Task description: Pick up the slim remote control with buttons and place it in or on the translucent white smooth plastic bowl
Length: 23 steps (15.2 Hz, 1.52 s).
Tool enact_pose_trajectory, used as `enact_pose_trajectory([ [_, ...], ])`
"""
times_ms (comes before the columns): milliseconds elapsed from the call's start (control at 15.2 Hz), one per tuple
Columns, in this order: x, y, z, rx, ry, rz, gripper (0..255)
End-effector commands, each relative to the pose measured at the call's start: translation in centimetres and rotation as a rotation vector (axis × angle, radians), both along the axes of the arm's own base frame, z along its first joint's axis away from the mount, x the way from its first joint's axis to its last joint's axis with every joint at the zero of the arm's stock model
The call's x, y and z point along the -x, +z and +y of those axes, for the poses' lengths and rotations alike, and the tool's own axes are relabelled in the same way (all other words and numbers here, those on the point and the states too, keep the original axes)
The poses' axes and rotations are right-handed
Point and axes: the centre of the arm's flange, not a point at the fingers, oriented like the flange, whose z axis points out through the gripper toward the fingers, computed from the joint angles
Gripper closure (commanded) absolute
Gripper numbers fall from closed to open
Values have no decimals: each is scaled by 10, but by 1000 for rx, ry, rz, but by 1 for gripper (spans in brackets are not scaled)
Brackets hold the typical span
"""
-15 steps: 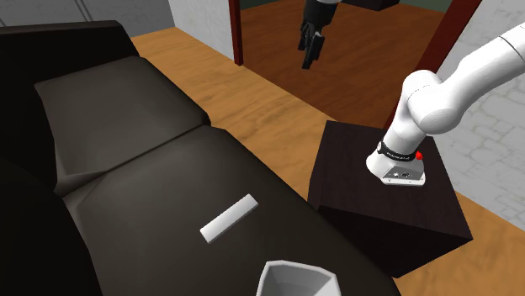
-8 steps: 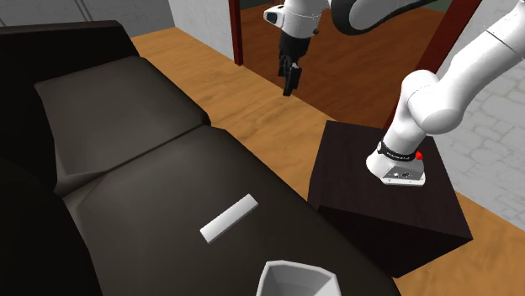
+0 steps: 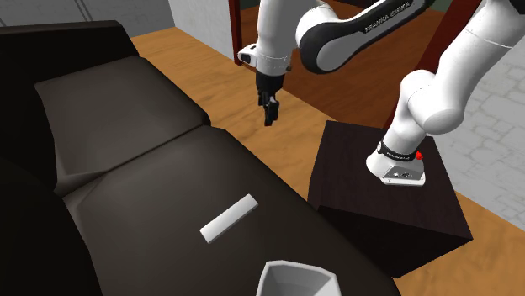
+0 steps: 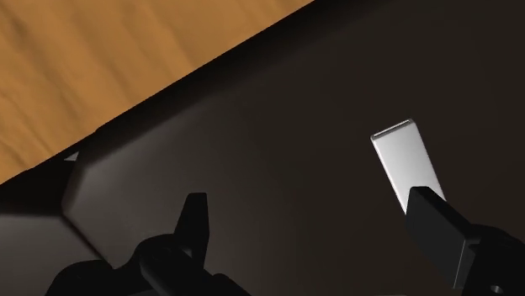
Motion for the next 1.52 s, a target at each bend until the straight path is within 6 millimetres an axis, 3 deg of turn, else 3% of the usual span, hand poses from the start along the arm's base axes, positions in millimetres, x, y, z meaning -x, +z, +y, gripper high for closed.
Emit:
enact_pose_trajectory([
  [0,-8,-17,16,-4,24,10,0],
  [726,-55,-118,107,-25,156,69,0],
  [1452,-83,-220,205,-45,288,128,0],
])
